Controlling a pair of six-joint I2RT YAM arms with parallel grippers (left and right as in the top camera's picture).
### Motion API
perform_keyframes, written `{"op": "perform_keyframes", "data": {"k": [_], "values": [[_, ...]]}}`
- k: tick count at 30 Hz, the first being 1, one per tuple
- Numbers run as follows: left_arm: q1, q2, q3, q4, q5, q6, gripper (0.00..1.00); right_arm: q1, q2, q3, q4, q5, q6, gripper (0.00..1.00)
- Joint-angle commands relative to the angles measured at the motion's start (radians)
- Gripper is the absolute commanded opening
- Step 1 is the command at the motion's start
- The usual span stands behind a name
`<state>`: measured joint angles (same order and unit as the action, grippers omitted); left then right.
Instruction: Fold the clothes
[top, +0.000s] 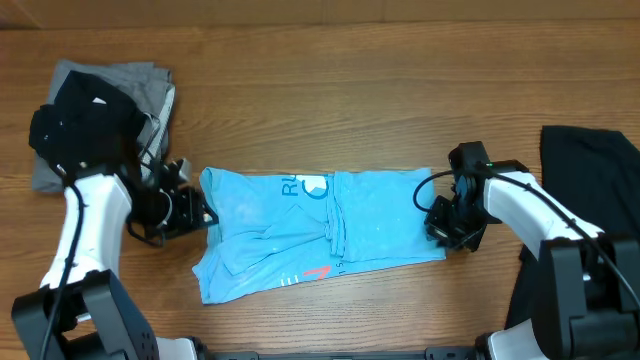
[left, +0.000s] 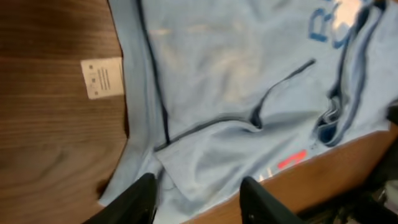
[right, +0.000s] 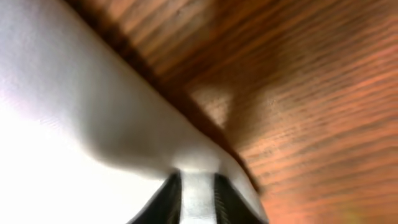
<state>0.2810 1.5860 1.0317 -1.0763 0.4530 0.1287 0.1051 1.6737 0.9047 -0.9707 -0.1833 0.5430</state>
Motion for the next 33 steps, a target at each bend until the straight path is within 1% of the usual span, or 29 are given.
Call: {"op": "perform_keyframes", "data": {"k": [1, 3, 4, 7, 9, 13, 15, 17, 20, 23, 28, 31, 33], "values": [[0.000, -0.010, -0.138, 0.122, -0.036, -0.032, 0.51, -0.005, -0.094, 0.038, -0.021, 0.024, -0.021, 0.34], [0.000, -0.010, -0.209, 0.196, -0.045, -0.050, 0.54, -0.005, -0.130, 0.049, -0.032, 0.024, -0.029, 0.37], [0.000, -0.010, -0.246, 0.235, -0.046, -0.051, 0.54, -0.005, -0.148, 0.051, -0.037, 0.024, -0.029, 0.37], [0.000, -0.010, -0.325, 0.335, -0.041, -0.070, 0.60, -0.004, -0.193, 0.051, -0.043, 0.012, -0.044, 0.38], [0.000, -0.010, -0.368, 0.402, -0.020, -0.073, 0.66, -0.005, -0.212, 0.052, -0.042, -0.006, -0.054, 0.38], [0.000, -0.010, -0.413, 0.483, 0.011, -0.073, 0.79, -0.005, -0.223, 0.052, -0.039, -0.018, -0.058, 0.38], [0.000, -0.010, -0.425, 0.505, 0.011, -0.073, 0.88, -0.005, -0.223, 0.051, -0.032, -0.036, -0.080, 0.38], [0.000, -0.010, -0.427, 0.512, 0.011, -0.073, 0.89, -0.005, -0.223, 0.051, -0.029, -0.036, -0.080, 0.38], [0.000, -0.004, -0.427, 0.525, 0.021, -0.073, 0.85, -0.005, -0.223, 0.051, -0.020, -0.037, -0.085, 0.38], [-0.006, 0.016, -0.428, 0.540, 0.036, -0.073, 0.79, -0.005, -0.223, 0.051, -0.012, -0.043, -0.103, 0.38], [-0.070, 0.090, -0.428, 0.570, 0.045, -0.074, 0.69, -0.005, -0.223, 0.051, -0.003, -0.043, -0.104, 0.38], [-0.104, 0.130, -0.428, 0.600, 0.046, -0.097, 0.59, -0.005, -0.223, 0.051, -0.003, -0.043, -0.106, 0.38], [-0.114, 0.137, -0.428, 0.603, 0.045, -0.100, 0.48, -0.005, -0.223, 0.051, -0.004, -0.044, -0.106, 0.38]]}}
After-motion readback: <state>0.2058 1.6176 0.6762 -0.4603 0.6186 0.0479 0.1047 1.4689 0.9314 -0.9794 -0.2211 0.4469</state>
